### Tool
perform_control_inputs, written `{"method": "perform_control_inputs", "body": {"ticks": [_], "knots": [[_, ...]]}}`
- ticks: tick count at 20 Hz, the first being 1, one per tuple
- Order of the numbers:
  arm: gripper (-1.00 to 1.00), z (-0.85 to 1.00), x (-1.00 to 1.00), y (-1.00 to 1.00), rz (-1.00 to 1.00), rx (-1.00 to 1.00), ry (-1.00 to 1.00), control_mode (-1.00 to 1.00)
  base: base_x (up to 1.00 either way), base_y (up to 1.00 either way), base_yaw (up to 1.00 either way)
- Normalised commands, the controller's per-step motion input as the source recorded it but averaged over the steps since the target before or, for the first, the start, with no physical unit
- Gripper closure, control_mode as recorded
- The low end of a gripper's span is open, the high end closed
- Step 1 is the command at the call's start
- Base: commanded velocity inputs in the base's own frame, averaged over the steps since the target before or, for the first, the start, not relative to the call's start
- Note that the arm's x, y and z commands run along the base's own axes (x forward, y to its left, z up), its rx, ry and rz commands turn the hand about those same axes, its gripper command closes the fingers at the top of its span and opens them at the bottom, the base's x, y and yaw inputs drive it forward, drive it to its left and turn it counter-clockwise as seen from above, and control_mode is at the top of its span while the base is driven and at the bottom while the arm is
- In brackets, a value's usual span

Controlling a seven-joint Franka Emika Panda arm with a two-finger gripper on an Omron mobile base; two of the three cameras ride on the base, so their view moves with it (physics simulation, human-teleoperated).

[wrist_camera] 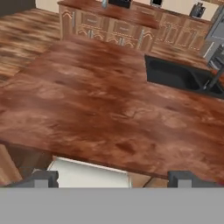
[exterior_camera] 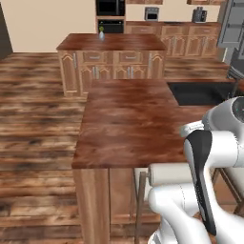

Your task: Retrieve the peach and mango from the fridge and place them into the bowl on the dining table.

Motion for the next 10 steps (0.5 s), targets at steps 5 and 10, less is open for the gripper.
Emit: {"method": "perform_control_inputs", "body": {"ticks": [5,10], "knots": [[-1.00,0.00,0.00,0.00,0.00,0.00,0.00,1.00,-0.08,1.00,0.00],[-1.00,0.00,0.00,0.00,0.00,0.00,0.00,1.00,-0.04,1.00,0.00]]}}
